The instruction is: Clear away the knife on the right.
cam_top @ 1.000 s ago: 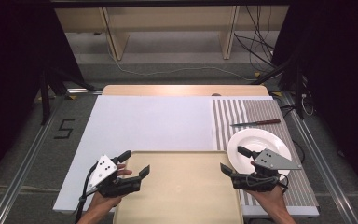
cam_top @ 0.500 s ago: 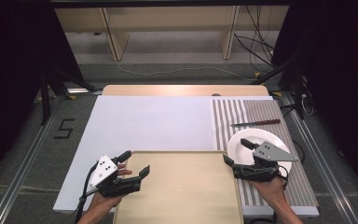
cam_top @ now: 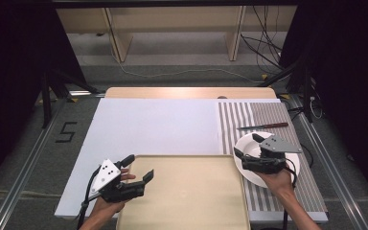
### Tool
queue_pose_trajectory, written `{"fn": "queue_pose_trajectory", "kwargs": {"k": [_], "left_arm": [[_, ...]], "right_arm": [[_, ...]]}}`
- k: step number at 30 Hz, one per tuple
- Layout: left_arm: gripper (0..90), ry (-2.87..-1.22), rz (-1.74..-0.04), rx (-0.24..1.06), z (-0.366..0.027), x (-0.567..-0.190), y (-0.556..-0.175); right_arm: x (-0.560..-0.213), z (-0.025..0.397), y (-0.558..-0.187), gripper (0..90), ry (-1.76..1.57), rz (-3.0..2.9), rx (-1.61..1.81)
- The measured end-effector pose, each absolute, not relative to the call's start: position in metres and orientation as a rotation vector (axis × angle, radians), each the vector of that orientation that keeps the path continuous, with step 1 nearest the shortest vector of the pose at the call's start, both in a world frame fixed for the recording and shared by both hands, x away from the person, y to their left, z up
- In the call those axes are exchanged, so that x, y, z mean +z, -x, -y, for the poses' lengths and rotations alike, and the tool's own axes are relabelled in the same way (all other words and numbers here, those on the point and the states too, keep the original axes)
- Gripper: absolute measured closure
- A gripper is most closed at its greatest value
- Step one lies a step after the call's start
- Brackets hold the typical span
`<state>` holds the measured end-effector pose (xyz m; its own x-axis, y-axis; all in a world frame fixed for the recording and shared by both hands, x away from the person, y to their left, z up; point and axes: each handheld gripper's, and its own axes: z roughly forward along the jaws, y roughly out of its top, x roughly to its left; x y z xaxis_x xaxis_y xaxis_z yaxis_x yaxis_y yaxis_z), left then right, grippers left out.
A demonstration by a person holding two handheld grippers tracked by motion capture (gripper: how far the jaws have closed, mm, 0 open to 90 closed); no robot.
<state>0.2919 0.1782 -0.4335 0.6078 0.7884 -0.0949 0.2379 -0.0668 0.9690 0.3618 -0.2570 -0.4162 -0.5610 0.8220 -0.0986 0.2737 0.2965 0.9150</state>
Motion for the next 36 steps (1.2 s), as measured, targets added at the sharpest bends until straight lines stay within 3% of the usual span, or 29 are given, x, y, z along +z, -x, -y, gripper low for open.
{"fn": "queue_pose_trajectory", "kwargs": {"k": [36], "left_arm": [[15.8,-1.626,-0.877,0.560,-0.178,-0.435,-0.292]], "right_arm": [[-0.402,0.317,-0.453,21.6,-1.175,-2.131,0.911]]}}
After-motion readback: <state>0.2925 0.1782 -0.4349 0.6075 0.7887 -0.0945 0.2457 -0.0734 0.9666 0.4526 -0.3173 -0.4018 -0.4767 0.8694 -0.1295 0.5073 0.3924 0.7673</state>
